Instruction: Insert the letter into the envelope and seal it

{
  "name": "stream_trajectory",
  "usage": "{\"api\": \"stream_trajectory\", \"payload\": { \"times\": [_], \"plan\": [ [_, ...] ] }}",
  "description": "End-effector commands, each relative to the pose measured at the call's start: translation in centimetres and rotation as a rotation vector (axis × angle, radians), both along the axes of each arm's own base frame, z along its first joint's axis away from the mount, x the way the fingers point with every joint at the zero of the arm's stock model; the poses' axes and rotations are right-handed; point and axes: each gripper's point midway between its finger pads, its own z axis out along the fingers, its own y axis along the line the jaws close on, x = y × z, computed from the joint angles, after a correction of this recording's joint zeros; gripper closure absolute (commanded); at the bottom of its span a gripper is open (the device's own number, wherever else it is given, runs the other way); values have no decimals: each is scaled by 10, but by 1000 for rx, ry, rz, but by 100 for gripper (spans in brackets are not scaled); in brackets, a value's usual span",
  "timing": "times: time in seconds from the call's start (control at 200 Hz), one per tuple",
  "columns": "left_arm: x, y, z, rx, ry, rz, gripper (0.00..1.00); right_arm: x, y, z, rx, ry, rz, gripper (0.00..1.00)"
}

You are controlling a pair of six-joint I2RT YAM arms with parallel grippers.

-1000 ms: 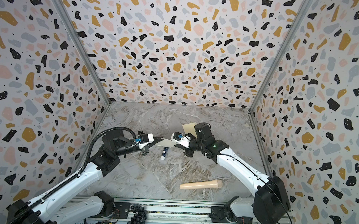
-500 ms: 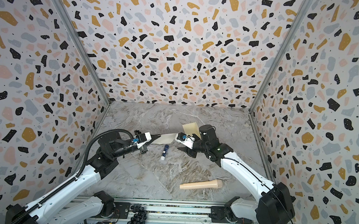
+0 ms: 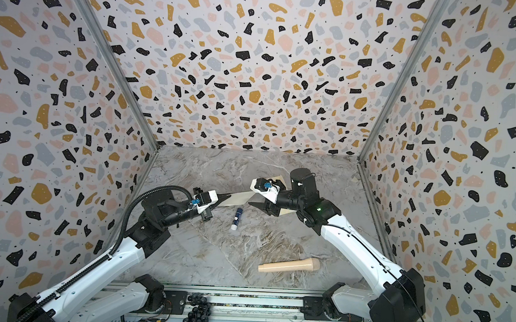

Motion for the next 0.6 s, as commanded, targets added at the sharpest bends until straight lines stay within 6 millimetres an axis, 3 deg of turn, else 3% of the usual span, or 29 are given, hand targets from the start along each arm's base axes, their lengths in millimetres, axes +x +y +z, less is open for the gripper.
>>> {"api": "stream_trajectory", "payload": {
  "times": [0.0,0.18,0.33,0.491,0.596],
  "plan": [
    [0,1,4,-7,-25,-1,100,-4,14,22,48,-19,55,39],
    [1,-1,0,5,-13,-6,100,-2,31,17,38,9,100,50],
    [1,-1,-2,11,-9,-10,100,2,38,8,23,32,108,70],
    [2,0,-2,19,-11,2,100,9,35,-10,-15,48,77,89],
    [3,2,-2,22,-19,15,100,16,27,-20,-27,67,51,91]
  ]
}}
